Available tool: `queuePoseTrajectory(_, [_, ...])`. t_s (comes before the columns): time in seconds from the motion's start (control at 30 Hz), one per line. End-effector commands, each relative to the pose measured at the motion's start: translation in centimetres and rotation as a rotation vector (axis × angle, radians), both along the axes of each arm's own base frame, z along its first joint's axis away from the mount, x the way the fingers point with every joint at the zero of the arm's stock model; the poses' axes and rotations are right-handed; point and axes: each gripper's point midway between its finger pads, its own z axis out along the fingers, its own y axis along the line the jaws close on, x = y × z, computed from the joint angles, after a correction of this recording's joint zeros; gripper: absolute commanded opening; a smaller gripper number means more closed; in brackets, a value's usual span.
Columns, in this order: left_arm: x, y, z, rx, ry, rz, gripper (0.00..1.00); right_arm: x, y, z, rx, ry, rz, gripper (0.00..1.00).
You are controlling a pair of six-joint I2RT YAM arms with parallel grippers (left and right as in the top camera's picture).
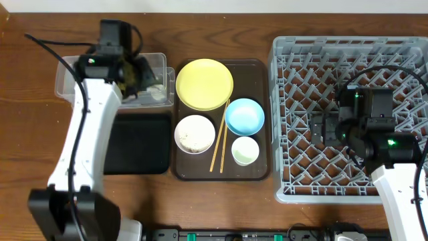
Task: Sort waste into correct bins and load items into the dishwasher rack
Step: 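Grasp the rim of the white rice bowl with the left gripper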
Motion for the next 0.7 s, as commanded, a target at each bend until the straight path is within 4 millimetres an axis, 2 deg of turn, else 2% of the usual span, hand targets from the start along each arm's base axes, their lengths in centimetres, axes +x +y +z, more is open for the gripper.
queuePoseTrajectory(0.0, [-2.6, -4.3, -0.2, 0.008, 0.062, -0.24, 0.56, 0.3, 0.4, 0.7, 0.014, -0.017, 0.0, 0.99])
queuePoseTrajectory(0.2, [-6.4, -9.8, -3.7, 0.031, 0.185, -0.415, 0.57, 0.2, 0.4, 0.7, 0.014, -0.013, 0.0, 0.99])
queuePoseTrajectory(0.4, [-9.6, -13.1, -7.7, 0.059, 0.264, -0.54, 0.57, 0.2, 0.4, 0.7, 0.014, -0.013, 0.0, 0.99])
queuePoseTrajectory(0.67, [-10.9, -16.2, -11.7, 0.061, 0.218, -0.643, 0.57, 0.2, 0.4, 0.6, 0.015, -0.011, 0.0, 0.99])
